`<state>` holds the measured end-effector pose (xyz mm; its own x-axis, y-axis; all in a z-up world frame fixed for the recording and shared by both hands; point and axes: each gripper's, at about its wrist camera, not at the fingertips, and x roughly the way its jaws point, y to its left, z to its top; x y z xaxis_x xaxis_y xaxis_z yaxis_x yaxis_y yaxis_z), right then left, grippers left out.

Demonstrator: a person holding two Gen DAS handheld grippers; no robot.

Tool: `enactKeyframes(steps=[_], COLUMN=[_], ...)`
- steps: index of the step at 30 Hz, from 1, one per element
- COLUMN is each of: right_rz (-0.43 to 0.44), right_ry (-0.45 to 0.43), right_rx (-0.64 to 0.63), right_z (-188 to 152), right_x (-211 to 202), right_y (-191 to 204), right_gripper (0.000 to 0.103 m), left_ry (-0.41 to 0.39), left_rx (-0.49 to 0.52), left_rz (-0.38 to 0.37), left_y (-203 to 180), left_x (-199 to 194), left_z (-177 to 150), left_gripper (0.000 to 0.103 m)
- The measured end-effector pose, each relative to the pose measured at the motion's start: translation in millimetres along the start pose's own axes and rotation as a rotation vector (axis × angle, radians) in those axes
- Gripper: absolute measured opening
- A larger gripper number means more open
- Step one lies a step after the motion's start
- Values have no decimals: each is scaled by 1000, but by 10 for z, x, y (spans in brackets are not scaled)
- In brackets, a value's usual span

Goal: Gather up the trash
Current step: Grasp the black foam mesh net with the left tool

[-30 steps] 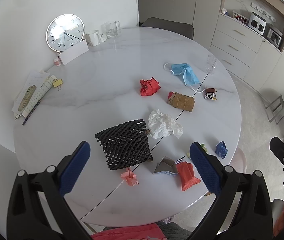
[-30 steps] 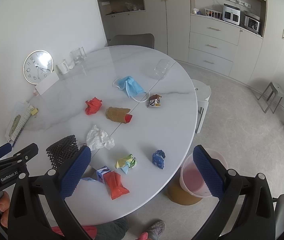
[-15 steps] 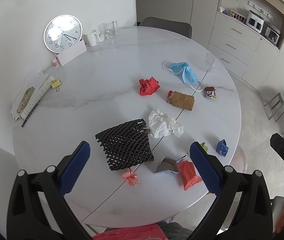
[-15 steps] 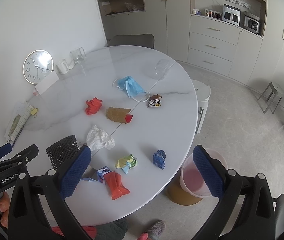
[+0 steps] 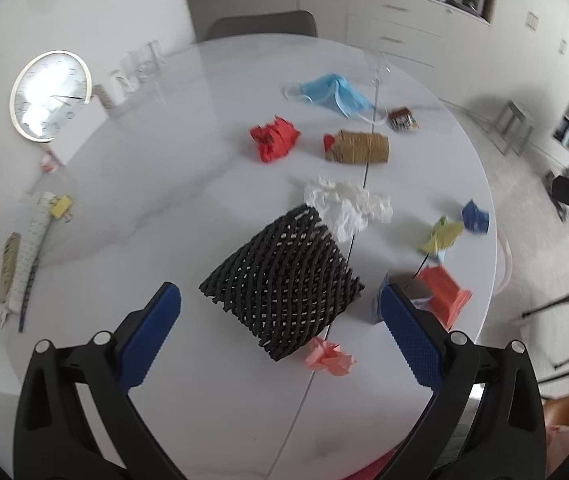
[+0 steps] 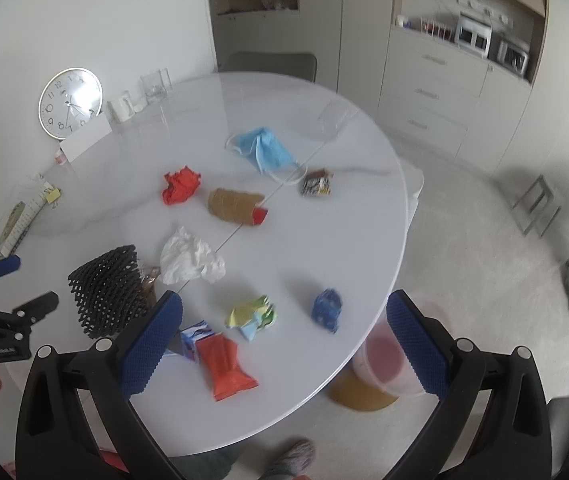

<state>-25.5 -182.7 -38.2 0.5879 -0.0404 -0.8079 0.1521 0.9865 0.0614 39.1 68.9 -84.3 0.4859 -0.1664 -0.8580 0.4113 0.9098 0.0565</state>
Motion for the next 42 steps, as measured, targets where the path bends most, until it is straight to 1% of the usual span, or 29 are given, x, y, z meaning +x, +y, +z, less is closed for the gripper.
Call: enactKeyframes(steps=[2, 4, 7, 9, 11, 13, 15, 17, 18, 19, 21, 23, 24, 25, 26, 27, 28, 29, 31, 32, 34, 37, 42], right_rz=[4, -7, -13, -15, -23, -38, -48, -48, -48, -49, -56, -58, -58, -55, -53, -47, -43, -38, -24, -14, 3, 38, 85], right_ry=[42, 74, 121, 149, 167, 174, 185, 193, 205, 210, 215, 221, 224, 225, 227, 227, 226, 227, 229, 228, 230, 239, 270], right_rx=[17, 24, 35, 46, 54, 64, 84, 102, 112, 117, 124, 137, 146, 155, 160, 168, 173, 177, 182, 183, 173, 122, 17], right_z=[-48, -96, -150, -173, -188, -191, -193, -190, -196, -194, -191, -188, -187, -180, -174, -166, -161, -153, -136, -128, -125, -137, -203], right_x=[100, 184, 285, 327, 342, 345, 345, 358, 366, 373, 375, 390, 400, 411, 419, 429, 437, 444, 450, 455, 464, 494, 565], right_y=[32, 68, 120, 153, 179, 198, 219, 218, 228, 228, 242, 247, 245, 245, 245, 247, 252, 258, 277, 291, 328, 422, 637], right_gripper=[101, 101, 101, 101, 101, 101, 101, 101, 101, 101, 101, 101, 101, 101, 101, 101, 101, 101, 101, 101, 101, 101, 101], left_ry=[16, 19, 55, 73, 88, 109, 147, 175, 190, 200, 235, 264, 273, 277, 273, 273, 276, 278, 272, 260, 233, 200, 130], left_rx=[44, 97, 229, 299, 374, 419, 457, 498, 520, 532, 558, 584, 597, 612, 635, 647, 648, 634, 614, 601, 573, 540, 422], left_rz=[-17, -54, -155, -188, -250, -305, -369, -430, -447, -458, -487, -519, -530, -535, -527, -515, -513, -521, -526, -532, -548, -556, -551], left_y=[66, 103, 181, 220, 284, 336, 362, 345, 326, 322, 297, 267, 254, 238, 216, 208, 210, 219, 242, 258, 308, 361, 511], left_x=[153, 267, 538, 673, 814, 945, 1067, 1154, 1194, 1222, 1284, 1315, 1312, 1314, 1311, 1311, 1310, 1299, 1261, 1220, 1113, 982, 689], left_z=[9, 38, 143, 225, 327, 416, 486, 516, 521, 518, 503, 468, 447, 423, 392, 372, 363, 366, 382, 393, 416, 424, 402], left_gripper=[95, 95, 95, 95, 95, 95, 95, 87, 84, 79, 74, 57, 55, 49, 41, 39, 36, 29, 20, 17, 16, 15, 15])
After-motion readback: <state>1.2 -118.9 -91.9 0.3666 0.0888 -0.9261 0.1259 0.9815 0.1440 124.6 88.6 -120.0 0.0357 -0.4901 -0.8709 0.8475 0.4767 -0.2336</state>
